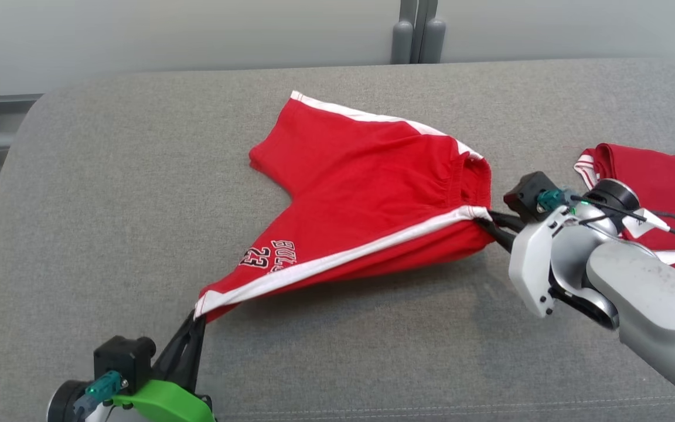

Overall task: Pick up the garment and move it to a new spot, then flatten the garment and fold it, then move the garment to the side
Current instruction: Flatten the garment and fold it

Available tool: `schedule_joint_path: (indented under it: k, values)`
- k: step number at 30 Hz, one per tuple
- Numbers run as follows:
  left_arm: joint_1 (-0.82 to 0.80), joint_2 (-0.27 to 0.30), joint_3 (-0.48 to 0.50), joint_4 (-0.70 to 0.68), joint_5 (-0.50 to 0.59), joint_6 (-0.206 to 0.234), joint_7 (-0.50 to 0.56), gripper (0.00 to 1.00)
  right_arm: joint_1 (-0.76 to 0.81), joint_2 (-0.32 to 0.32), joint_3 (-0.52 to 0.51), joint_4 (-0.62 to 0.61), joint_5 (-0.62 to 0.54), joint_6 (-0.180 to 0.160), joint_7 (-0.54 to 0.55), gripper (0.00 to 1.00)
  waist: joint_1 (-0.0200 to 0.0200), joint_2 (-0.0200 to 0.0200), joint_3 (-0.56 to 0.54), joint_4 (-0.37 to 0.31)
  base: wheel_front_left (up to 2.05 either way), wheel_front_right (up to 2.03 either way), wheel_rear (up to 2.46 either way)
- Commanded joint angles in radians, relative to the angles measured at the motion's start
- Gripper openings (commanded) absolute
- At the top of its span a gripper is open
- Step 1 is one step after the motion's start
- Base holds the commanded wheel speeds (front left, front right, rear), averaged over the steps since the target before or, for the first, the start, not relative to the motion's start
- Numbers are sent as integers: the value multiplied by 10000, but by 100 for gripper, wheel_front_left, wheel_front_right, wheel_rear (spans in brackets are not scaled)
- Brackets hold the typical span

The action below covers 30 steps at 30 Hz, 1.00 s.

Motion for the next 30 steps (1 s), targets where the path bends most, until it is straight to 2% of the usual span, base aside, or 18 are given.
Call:
schedule_joint_path:
  k: [1, 8, 13, 16, 24, 29, 30]
  values:
    - [330, 147, -32, -223, 26, 125, 171, 0, 323, -252, 71, -299, 227, -20, 189, 0, 0, -1, -150, -5, 0, 0, 0]
    - [1294, 668, -292, -1175, 214, 620, 1024, 0, 1519, -1274, -145, -1728, 949, -20, 1056, 0, 0, -1, -304, -79, 0, 0, 0]
    - [1729, 995, -307, -1530, 177, 779, 1339, 0, 2680, -2022, -794, -2910, 1256, -23, 1669, 0, 0, -1, -245, -140, 0, 0, 0]
    - [1751, 1066, -281, -1689, 218, 831, 1404, 0, 3352, -2144, -1387, -3534, 1316, -23, 1849, 0, 0, -1, -176, -266, 0, 0, 0]
    - [-153, 1239, -569, -1421, 854, 158, 1757, 0, 4114, -1273, -3229, -4300, 902, -18, 1838, 0, 0, -1, 370, -747, 0, 0, 0]
    - [-2165, 1012, -671, -362, 1153, -442, 1979, 0, 3645, -531, -3649, -4245, 604, -18, 2108, 0, 0, -1, 988, -1048, 0, 0, 0]
    - [-2165, 1012, -671, -362, 1153, -442, 1979, 0, 3645, -531, -3649, -4245, 604, -18, 2108, 0, 0, -1, 988, -1048, 0, 0, 0]
